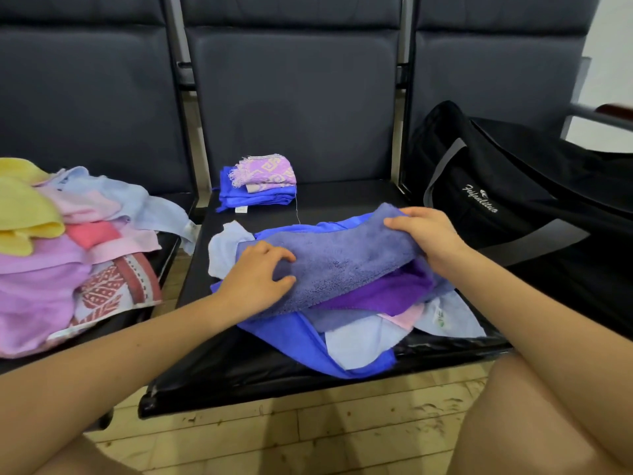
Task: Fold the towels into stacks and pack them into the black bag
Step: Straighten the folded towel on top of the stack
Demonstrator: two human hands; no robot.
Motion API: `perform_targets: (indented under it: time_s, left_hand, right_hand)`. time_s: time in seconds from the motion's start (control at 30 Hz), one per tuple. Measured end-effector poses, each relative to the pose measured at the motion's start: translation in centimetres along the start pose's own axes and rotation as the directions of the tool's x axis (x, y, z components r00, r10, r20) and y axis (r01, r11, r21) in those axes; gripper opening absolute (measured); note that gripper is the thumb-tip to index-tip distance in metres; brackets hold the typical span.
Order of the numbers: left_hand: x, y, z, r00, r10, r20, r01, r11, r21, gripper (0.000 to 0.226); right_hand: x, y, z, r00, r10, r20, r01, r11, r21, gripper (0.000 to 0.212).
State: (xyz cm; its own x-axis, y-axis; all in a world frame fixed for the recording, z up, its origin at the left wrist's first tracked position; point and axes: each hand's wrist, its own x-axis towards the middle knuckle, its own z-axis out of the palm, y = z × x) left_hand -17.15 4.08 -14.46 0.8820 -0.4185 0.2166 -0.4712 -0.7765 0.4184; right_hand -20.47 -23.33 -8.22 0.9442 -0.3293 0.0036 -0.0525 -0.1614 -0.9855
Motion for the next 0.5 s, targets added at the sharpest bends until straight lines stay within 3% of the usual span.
perform_targets:
  time_s: [0.1,0.2,0.23,0.3,0.37,0.43,0.5]
  left_hand:
    - [0.5,0.0,-0.2,1.000,-0.015,-0.020,0.015,0.999,-0.045,0.024]
    - [0.7,0.8,-1.0,0.994,-0.090,-0.059,0.075,0.971,-0.225,0.013]
    - [0.8,0.9,-1.2,0.989,-0.138,-0.054,0.119,0.956,-0.266,0.013]
    - [1.2,0.7,-1.3,0.975,-0.218,-0.045,0.196,0.936,-0.291,0.022]
    - [1.4,0.6,-1.4,0.959,-0.283,-0.037,0.254,0.905,-0.340,0.029]
    - [1.7,0.6,-1.3,0.946,-0.324,-0.015,0.293,0.874,-0.388,0.033]
    - [1.9,0.8,-1.2,0.939,-0.344,0.015,0.321,0.860,-0.397,0.037]
  right_hand:
    - [-0.5,-1.2,2.1,0.982,-0.191,-0.009,0.191,0.981,0.039,0.019]
    - [-1.8,-2.0,4.5,0.928,-0.336,0.163,0.345,0.938,-0.031,0.022]
    - [-2.3,-2.0,5.2,0.917,-0.299,0.263,0.324,0.945,-0.055,0.019]
    - [-3.1,-1.6,6.3,0.876,-0.089,0.474,0.174,0.975,-0.139,0.026]
    - [-3.1,-0.7,7.0,0.815,0.043,0.578,0.100,0.972,-0.213,0.035]
    - [-2.6,0.0,7.0,0.844,-0.061,0.534,0.229,0.939,-0.256,0.026]
    - [-1.8,0.6,6.4,0.894,-0.213,0.394,0.370,0.847,-0.381,0.014]
